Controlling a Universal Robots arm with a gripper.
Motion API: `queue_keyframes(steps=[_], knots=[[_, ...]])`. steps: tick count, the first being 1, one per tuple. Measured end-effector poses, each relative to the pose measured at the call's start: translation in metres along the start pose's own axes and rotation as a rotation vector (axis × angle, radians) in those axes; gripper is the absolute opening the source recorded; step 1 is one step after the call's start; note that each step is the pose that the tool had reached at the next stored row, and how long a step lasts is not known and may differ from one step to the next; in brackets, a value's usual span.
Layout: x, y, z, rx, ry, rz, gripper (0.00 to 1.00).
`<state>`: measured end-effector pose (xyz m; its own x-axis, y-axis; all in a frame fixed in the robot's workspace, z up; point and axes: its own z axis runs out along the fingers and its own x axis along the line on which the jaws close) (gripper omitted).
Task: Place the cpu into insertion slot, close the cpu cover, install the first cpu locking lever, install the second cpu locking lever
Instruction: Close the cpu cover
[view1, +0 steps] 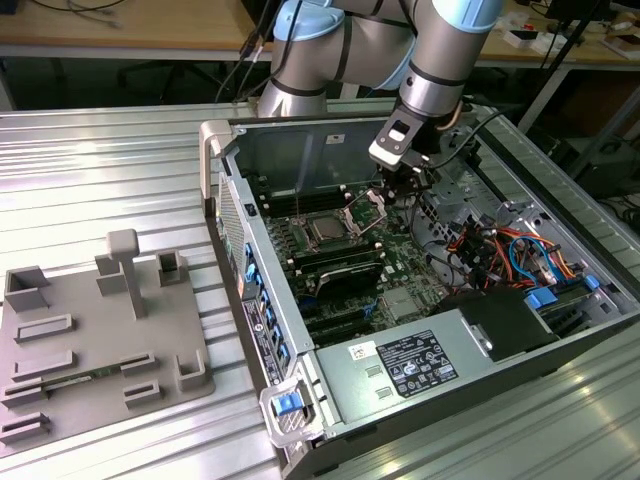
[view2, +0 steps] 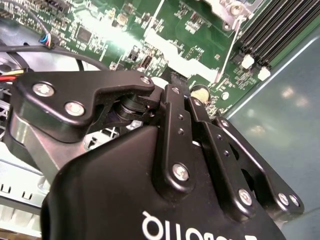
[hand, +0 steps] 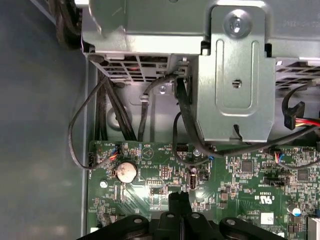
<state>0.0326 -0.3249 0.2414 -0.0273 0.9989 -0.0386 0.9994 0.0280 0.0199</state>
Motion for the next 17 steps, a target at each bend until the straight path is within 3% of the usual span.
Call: queue_keyframes(steps=[7,17], knots=[[0.0003,-0.0102,-0.0002,0.0,0.0,0.0,0.11],[0.0003,-0.0115,-0.0002,-0.0001,0.0,0.0,0.11]])
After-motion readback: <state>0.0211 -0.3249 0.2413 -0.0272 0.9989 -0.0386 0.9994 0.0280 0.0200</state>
